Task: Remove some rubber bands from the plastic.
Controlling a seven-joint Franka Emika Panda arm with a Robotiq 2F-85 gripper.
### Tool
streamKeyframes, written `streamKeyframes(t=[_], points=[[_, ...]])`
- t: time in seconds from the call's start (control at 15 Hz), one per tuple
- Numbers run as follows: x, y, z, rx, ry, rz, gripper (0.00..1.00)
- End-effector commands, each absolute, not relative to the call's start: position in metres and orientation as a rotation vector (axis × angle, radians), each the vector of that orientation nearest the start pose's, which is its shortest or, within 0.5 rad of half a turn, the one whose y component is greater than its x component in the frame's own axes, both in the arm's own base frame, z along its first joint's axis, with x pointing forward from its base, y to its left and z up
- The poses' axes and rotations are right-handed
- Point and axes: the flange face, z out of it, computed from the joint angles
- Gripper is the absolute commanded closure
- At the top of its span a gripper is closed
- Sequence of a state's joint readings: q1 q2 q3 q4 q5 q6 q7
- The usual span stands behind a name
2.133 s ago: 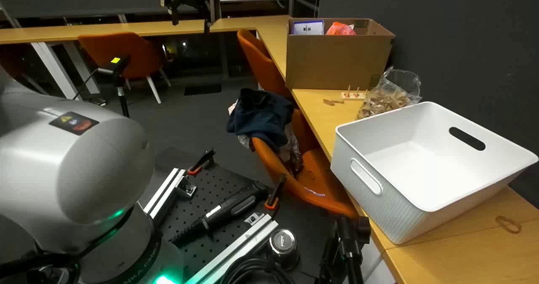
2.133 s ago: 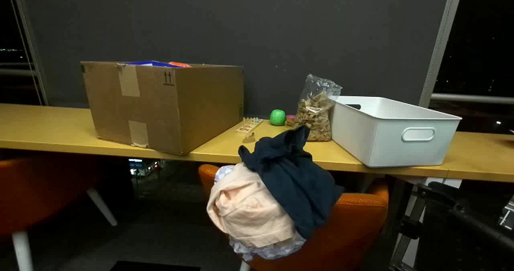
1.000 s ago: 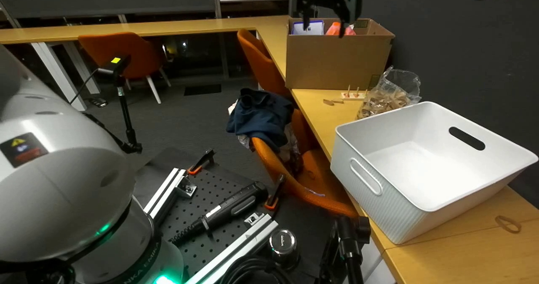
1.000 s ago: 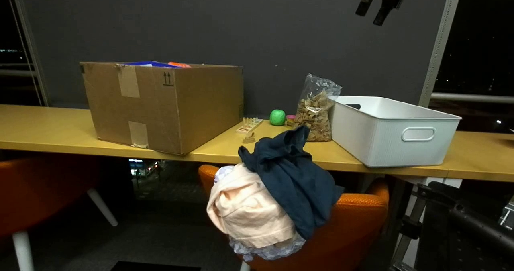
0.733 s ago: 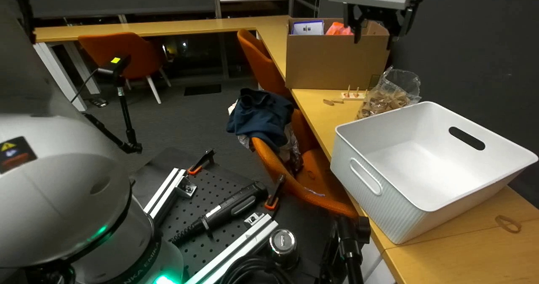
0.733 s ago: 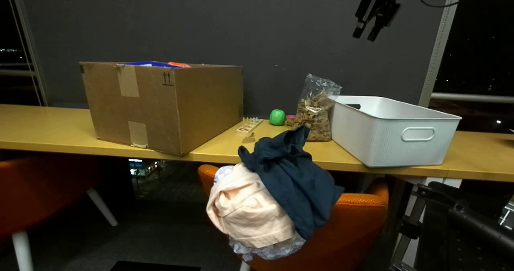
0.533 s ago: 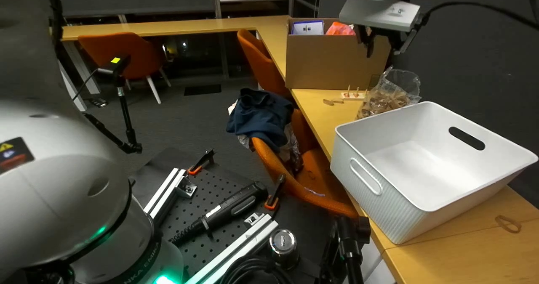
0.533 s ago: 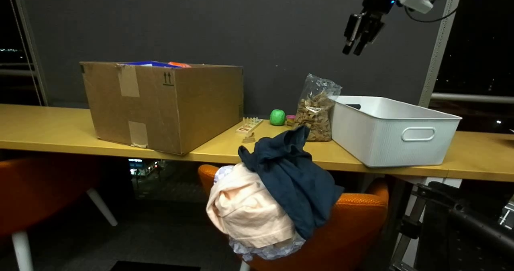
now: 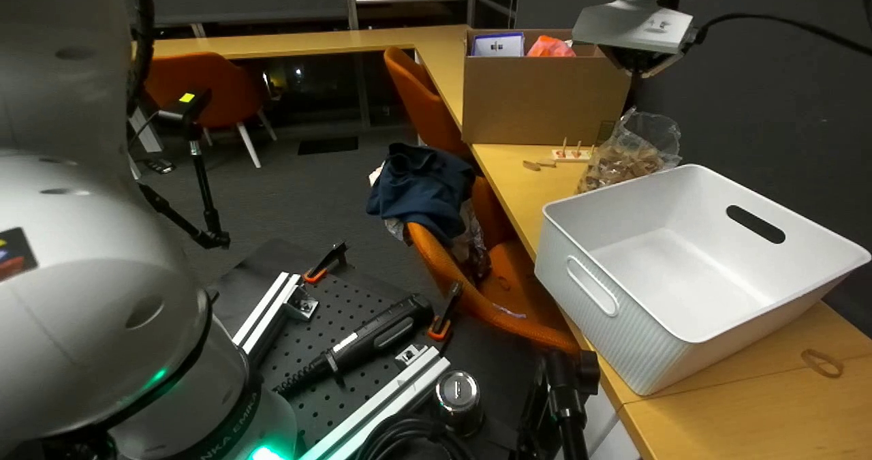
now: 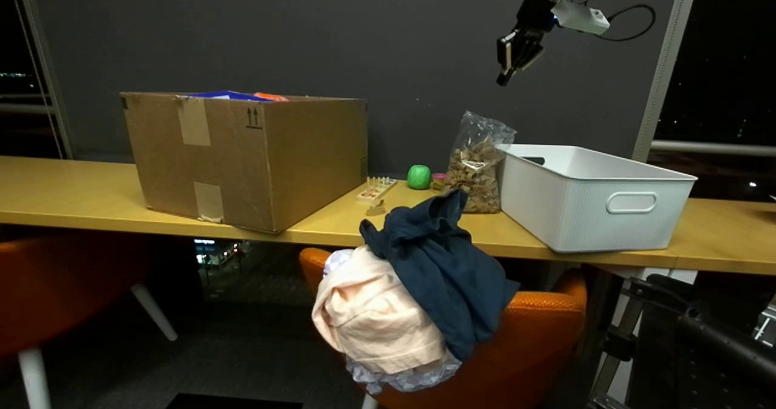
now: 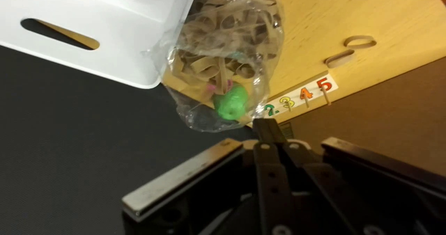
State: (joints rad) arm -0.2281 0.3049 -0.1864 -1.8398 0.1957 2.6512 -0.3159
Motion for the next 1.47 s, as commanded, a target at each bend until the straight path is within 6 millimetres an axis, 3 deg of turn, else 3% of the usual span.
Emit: streamKeyframes(t=[0.0, 0.13, 0.33, 0.6, 1.07, 1.4], points=[[0.626, -0.309, 0.415, -3.134, 0.421, -0.84, 1.0], [0.634, -0.322, 0.4, -3.141, 0.443, -0.807, 1.0], [0.649, -0.326, 0.378, -3.141, 0.436, -0.77, 1.0], [0.666, -0.319, 0.355, -3.11, 0.41, -0.725, 1.0], [0.674, -0.309, 0.301, -3.067, 0.39, -0.654, 1.0], [0.68, -0.29, 0.291, -3.049, 0.35, -0.642, 1.0]])
